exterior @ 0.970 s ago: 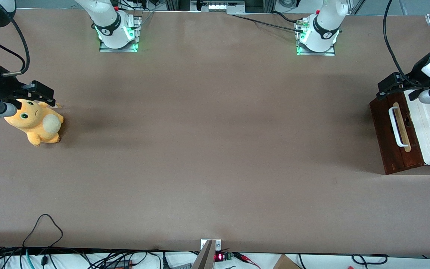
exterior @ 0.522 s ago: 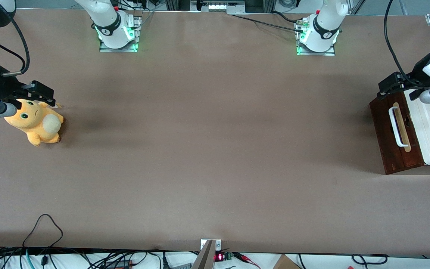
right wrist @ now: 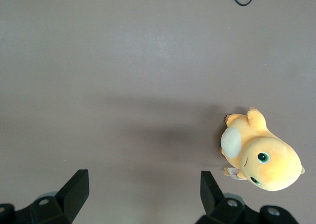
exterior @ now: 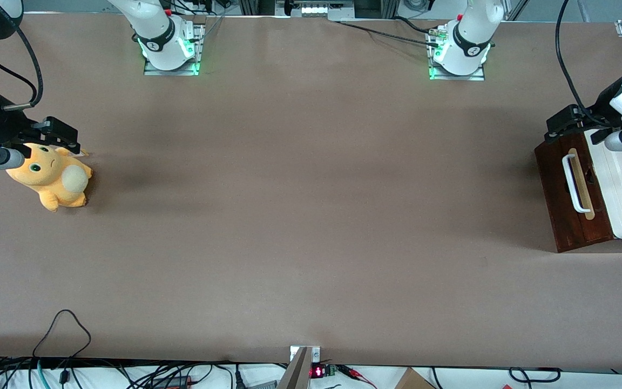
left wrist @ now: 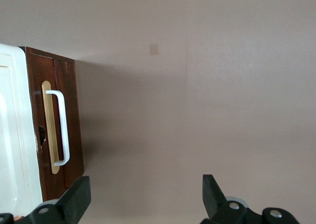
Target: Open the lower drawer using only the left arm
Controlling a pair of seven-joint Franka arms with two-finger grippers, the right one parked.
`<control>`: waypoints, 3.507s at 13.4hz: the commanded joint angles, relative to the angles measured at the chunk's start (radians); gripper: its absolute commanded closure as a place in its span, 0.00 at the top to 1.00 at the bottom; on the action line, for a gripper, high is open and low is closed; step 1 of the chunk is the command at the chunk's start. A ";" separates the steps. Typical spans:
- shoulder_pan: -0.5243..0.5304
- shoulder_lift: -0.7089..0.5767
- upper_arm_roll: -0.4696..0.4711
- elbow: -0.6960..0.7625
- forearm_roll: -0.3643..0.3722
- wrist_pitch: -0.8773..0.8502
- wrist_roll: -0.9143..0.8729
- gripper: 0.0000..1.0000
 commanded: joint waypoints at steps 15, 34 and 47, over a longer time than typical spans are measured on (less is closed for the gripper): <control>-0.004 0.054 -0.135 -0.043 0.504 -0.064 -0.026 1.00; 0.015 0.493 -0.249 -0.477 1.440 -0.166 -0.939 0.96; 0.050 0.594 -0.199 -0.445 1.580 -0.179 -0.966 0.54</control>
